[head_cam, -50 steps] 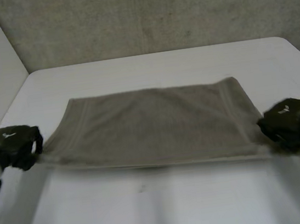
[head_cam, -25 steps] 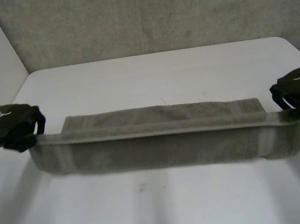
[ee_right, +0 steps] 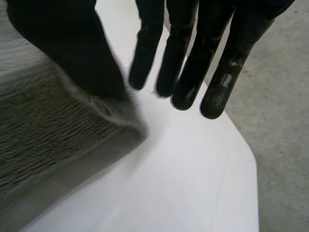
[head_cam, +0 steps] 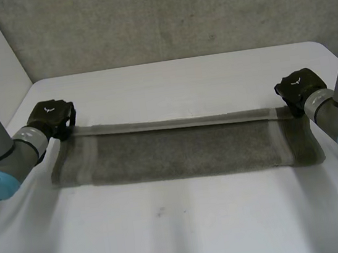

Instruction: Fold the towel.

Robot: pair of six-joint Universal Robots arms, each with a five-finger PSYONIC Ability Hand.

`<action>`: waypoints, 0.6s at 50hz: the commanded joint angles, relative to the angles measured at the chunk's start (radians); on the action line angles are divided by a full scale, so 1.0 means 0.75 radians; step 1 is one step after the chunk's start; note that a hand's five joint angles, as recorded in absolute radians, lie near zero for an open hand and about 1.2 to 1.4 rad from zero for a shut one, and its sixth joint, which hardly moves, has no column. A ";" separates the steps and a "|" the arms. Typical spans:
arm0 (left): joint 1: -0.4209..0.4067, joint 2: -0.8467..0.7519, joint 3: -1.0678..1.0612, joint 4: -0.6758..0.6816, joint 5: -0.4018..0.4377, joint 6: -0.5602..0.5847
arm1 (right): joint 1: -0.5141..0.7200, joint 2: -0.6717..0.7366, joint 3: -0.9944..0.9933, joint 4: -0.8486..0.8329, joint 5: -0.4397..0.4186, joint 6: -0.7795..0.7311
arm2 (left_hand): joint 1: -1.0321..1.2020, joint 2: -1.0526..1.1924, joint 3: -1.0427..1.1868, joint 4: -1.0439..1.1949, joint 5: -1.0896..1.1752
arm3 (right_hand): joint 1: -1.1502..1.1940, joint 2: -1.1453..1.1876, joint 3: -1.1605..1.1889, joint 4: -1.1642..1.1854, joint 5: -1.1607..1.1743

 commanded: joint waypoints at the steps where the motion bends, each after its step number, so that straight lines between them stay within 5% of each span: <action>1: -0.053 0.021 -0.030 0.088 0.011 0.006 | 0.024 0.010 -0.056 -0.014 0.100 0.058 | -1.163 -1.111 -1.113 -1.134 -1.148 | -0.800 -1.025 -1.025 -1.055 -1.049; 12: -0.065 0.184 -0.111 0.104 0.003 -0.015 | 0.008 -0.353 0.130 -0.181 0.059 0.381 | -1.163 -1.111 -1.113 -1.134 -1.148 | -0.800 -1.025 -1.025 -1.055 -1.049; 30: -0.075 0.640 -0.539 0.127 0.007 -0.150 | -0.162 -0.643 0.738 -0.149 -0.180 0.371 | -1.163 -1.111 -1.113 -1.134 -1.148 | -0.800 -1.025 -1.025 -1.055 -1.049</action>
